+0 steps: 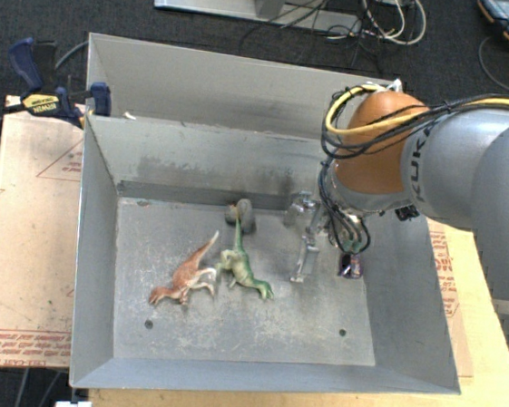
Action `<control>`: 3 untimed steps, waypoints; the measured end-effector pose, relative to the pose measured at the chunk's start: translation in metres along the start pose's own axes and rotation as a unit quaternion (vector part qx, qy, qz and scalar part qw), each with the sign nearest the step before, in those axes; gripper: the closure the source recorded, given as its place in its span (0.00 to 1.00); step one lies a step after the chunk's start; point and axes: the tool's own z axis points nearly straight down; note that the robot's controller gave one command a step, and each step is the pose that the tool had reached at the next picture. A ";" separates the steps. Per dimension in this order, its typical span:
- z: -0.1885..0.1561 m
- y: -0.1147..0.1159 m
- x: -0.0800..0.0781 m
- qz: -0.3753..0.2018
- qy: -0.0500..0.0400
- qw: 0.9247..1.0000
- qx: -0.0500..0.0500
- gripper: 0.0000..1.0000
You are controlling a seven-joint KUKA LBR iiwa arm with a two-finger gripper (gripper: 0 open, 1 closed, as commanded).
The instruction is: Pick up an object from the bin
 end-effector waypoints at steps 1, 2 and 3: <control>-0.013 0.115 0.035 0.057 -0.005 0.998 -0.002 0.00; -0.001 0.079 0.003 -0.010 -0.003 1.000 -0.001 0.00; 0.003 0.154 0.059 -0.219 -0.006 0.976 -0.001 0.00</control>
Offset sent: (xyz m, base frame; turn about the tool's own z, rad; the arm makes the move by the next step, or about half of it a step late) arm 0.0117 0.0479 -0.0043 -0.0704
